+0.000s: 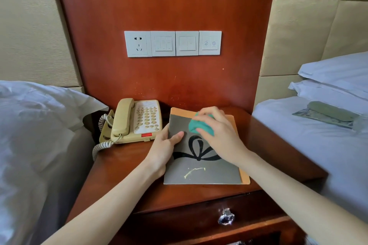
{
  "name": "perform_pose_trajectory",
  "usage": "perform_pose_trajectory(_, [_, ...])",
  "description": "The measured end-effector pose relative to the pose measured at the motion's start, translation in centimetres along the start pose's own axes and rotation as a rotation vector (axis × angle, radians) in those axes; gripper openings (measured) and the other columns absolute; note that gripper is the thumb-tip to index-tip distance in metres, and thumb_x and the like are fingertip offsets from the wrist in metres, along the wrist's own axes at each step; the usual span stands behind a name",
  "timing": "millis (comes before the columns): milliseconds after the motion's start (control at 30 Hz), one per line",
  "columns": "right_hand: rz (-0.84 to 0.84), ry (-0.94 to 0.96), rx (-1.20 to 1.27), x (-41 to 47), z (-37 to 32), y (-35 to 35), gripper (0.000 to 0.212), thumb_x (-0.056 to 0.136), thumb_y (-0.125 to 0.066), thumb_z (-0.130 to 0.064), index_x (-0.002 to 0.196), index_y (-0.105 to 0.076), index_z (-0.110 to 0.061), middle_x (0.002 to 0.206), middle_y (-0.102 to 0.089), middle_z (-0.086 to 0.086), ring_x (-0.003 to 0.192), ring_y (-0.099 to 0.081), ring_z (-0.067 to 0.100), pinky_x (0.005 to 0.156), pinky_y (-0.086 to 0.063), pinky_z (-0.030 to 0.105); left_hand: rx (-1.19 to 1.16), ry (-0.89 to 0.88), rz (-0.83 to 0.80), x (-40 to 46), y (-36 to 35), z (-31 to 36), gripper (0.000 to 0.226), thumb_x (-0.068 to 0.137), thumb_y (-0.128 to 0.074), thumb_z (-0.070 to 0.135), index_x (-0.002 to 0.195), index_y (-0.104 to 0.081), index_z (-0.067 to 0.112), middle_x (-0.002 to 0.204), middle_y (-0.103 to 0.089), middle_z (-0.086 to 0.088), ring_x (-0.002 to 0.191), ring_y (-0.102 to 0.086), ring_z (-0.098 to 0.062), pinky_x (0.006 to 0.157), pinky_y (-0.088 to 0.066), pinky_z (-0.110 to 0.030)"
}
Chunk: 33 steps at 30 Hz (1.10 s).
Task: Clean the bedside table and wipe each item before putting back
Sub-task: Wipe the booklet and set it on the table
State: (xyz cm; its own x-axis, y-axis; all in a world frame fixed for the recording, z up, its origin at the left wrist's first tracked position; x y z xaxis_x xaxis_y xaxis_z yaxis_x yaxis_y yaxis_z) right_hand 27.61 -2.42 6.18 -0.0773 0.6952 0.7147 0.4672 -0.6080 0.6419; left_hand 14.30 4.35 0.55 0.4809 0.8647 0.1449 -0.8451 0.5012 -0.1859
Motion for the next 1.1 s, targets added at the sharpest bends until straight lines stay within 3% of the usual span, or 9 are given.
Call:
perform_pose_trajectory(100, [-0.106, 0.062, -0.021, 0.9, -0.2, -0.7, 0.026, 0.089, -0.064, -0.009, 0.114, -0.067, -0.010, 0.116, -0.053, 0.002, 0.104, -0.039, 0.013, 0.092, -0.039, 0.025, 0.013, -0.117, -0.007, -0.2, 0.1, 0.7, 0.026, 0.098, -0.049, 0.010, 0.114, -0.064, 0.024, 0.105, -0.073, -0.006, 0.093, -0.071, -0.021, 0.070, -0.056, -0.027])
perform_pose_trajectory(200, [-0.160, 0.112, -0.003, 0.3, 0.4, 0.1, 0.027, 0.085, -0.068, -0.006, 0.111, -0.070, -0.011, 0.108, -0.056, 0.000, 0.103, -0.043, 0.014, 0.091, -0.035, 0.017, 0.018, -0.181, 0.001, -0.2, 0.5, 0.9, 0.027, 0.098, -0.049, 0.011, 0.113, -0.065, 0.027, 0.107, -0.073, -0.006, 0.095, -0.071, -0.023, 0.071, -0.056, -0.027])
perform_pose_trajectory(367, [-0.197, -0.079, -0.056, -2.8, 4.2, 2.6, 0.027, 0.085, -0.067, -0.004, 0.109, -0.072, -0.015, 0.102, -0.055, -0.007, 0.096, -0.047, 0.011, 0.083, -0.031, 0.009, -0.028, -0.213, 0.053, 0.2, 1.2, 0.8, 0.029, 0.098, -0.049, 0.012, 0.120, -0.062, 0.027, 0.111, -0.072, -0.001, 0.100, -0.069, -0.021, 0.077, -0.057, -0.028])
perform_pose_trajectory(433, [-0.146, -0.158, -0.080, -3.3, 5.6, 3.8, 0.022, 0.088, -0.065, -0.006, 0.108, -0.072, -0.012, 0.101, -0.056, -0.005, 0.097, -0.052, 0.016, 0.083, -0.033, 0.009, -0.020, -0.221, 0.055, 0.3, 1.2, 0.9, 0.030, 0.098, -0.049, 0.013, 0.120, -0.061, 0.029, 0.111, -0.072, 0.000, 0.101, -0.069, -0.021, 0.079, -0.057, -0.029])
perform_pose_trajectory(533, [-0.007, -0.202, -0.114, -1.9, 5.4, 4.6, 0.022, 0.089, -0.061, -0.004, 0.109, -0.070, -0.009, 0.101, -0.057, -0.001, 0.097, -0.054, 0.019, 0.083, -0.037, 0.019, -0.006, -0.243, 0.034, 0.1, 0.6, 1.1, 0.030, 0.098, -0.049, 0.013, 0.116, -0.063, 0.033, 0.110, -0.072, 0.001, 0.100, -0.069, -0.020, 0.076, -0.056, -0.026])
perform_pose_trajectory(700, [0.069, -0.022, -0.071, 0.7, -0.4, 1.6, 0.025, 0.084, -0.065, 0.001, 0.107, -0.069, -0.005, 0.102, -0.056, 0.006, 0.095, -0.055, 0.022, 0.084, -0.045, 0.028, 0.056, -0.284, -0.047, -0.8, -0.9, 1.3, 0.028, 0.098, -0.049, 0.013, 0.115, -0.064, 0.031, 0.111, -0.071, -0.002, 0.102, -0.068, -0.021, 0.076, -0.054, -0.024])
perform_pose_trajectory(833, [-0.016, 0.037, -0.059, 0.8, -1.0, 0.3, 0.026, 0.083, -0.067, -0.001, 0.109, -0.067, -0.006, 0.105, -0.053, 0.005, 0.099, -0.051, 0.016, 0.087, -0.042, 0.021, 0.014, -0.307, 0.017, -1.4, 0.3, 1.9, 0.031, 0.099, -0.048, 0.011, 0.112, -0.066, 0.033, 0.112, -0.071, -0.001, 0.102, -0.068, -0.020, 0.077, -0.054, -0.024])
perform_pose_trajectory(1000, [0.050, -0.229, -0.070, -0.3, 3.5, 3.1, 0.019, 0.086, -0.063, 0.002, 0.102, -0.070, -0.006, 0.098, -0.050, 0.000, 0.093, -0.054, 0.019, 0.075, -0.033, 0.009, -0.025, -0.251, 0.040, -1.2, 0.5, 1.9, 0.028, 0.099, -0.049, 0.013, 0.111, -0.067, 0.031, 0.109, -0.073, -0.001, 0.098, -0.070, -0.020, 0.072, -0.056, -0.024])
perform_pose_trajectory(1100, [0.105, -0.203, -0.088, 0.1, 2.5, 2.8, 0.020, 0.085, -0.064, 0.001, 0.103, -0.070, -0.005, 0.099, -0.052, 0.002, 0.090, -0.053, 0.018, 0.075, -0.032, 0.005, 0.003, -0.225, 0.006, -0.9, -0.5, 1.6, 0.026, 0.099, -0.050, 0.015, 0.114, -0.065, 0.030, 0.108, -0.073, -0.001, 0.097, -0.070, -0.022, 0.072, -0.056, -0.026])
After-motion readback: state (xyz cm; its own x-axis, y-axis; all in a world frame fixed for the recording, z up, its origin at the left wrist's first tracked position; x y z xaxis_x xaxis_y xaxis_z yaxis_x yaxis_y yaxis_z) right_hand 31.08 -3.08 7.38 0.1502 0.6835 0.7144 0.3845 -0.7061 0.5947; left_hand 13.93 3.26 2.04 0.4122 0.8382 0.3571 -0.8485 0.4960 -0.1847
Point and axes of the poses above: each hand's wrist, its own x-axis towards the middle knuckle, its own y-axis out of the back of the hand, z = x × y, the point moved 6 cm from there along x, towards the middle knuckle
